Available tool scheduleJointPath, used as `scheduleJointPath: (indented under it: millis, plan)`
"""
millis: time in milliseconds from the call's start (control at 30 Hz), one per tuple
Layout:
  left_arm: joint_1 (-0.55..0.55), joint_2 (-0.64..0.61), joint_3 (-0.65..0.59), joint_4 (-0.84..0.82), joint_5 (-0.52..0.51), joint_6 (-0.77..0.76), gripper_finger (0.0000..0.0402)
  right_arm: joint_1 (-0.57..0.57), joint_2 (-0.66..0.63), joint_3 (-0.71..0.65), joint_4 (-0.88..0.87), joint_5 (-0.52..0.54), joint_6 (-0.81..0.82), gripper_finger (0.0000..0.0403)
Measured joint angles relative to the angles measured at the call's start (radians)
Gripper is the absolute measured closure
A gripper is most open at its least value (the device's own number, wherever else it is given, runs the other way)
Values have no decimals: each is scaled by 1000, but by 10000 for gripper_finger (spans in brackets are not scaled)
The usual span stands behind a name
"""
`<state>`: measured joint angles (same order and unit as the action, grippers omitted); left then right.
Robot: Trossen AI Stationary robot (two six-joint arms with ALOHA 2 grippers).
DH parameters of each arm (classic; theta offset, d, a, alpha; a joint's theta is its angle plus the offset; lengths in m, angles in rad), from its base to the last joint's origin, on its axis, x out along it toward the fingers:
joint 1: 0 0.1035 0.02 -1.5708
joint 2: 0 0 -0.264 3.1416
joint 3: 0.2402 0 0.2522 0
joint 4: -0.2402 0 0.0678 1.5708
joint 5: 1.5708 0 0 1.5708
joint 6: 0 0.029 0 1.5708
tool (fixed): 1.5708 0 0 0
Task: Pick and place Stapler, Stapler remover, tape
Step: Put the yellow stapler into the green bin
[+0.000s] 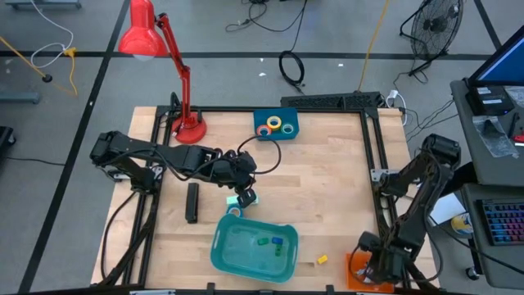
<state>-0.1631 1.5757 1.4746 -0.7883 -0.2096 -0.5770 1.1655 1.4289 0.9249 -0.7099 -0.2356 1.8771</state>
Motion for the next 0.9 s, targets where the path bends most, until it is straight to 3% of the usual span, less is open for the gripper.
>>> scheduleJointPath:
  millis: [233,467,600,800,900]
  plan:
    - [0,0,0,6,0,2,384,-44,-90,0,-24,28,-4,281]
    - [0,0,0,43,0,19,399,-117,-233,0,-14,288,-91,273]
    - [0,0,0,54,0,18,384,-182,-290,0,-13,397,-200,273]
    - [0,0,0,54,0,17,378,-311,-294,0,47,380,-506,273]
    - [0,0,0,54,5,16,388,-387,-242,0,97,256,-685,273]
